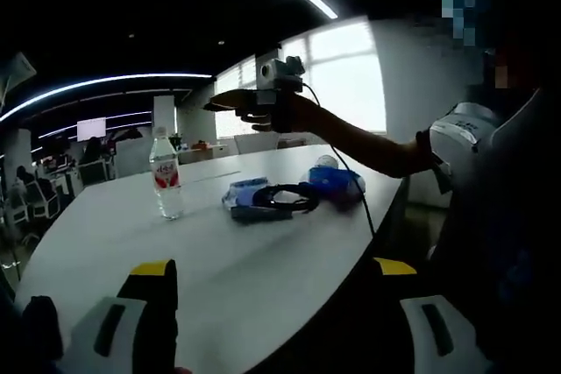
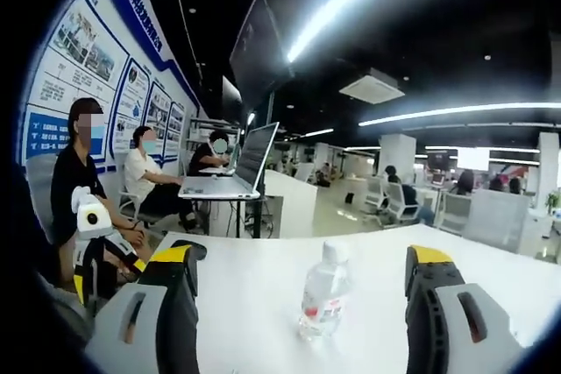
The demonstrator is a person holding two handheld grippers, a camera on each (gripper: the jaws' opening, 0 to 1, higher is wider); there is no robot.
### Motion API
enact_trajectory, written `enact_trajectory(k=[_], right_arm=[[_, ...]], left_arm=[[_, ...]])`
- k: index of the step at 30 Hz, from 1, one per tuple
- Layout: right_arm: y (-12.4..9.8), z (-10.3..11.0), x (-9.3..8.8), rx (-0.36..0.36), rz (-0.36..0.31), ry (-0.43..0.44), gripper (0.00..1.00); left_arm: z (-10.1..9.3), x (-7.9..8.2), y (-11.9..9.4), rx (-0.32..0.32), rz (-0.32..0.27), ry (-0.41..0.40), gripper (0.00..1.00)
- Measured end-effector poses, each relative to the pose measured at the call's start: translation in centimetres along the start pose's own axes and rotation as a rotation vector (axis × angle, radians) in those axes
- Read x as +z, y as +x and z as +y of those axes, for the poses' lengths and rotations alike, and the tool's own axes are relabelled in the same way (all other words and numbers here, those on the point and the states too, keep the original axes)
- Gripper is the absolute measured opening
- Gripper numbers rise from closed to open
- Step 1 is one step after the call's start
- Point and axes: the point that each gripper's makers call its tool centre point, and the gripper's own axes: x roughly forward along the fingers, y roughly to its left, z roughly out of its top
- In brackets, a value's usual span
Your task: Arrange the tabletop items into an orderly group along one side of the table until the central work area is clear of visible clutter.
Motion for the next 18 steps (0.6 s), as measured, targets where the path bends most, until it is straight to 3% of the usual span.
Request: enact_trajectory(k=[6, 12, 18], right_arm=[[-2.8, -1.0, 0.2, -0.028, -0.014, 0.018, 0.95], [-5.3, -1.8, -1.1, -0.067, 0.019, 0.022, 0.95], [-7.4, -1.9, -1.2, -0.091, 0.012, 0.021, 0.95]], left_arm=[[-0.3, -0.2, 0.2, -0.017, 0.009, 0.006, 0.89], [-0.3, -0.1, 0.3, -0.027, 0.002, 0.009, 0.90], [-0.5, 0.2, 0.8, -0.047, -0.006, 0.018, 0.92]])
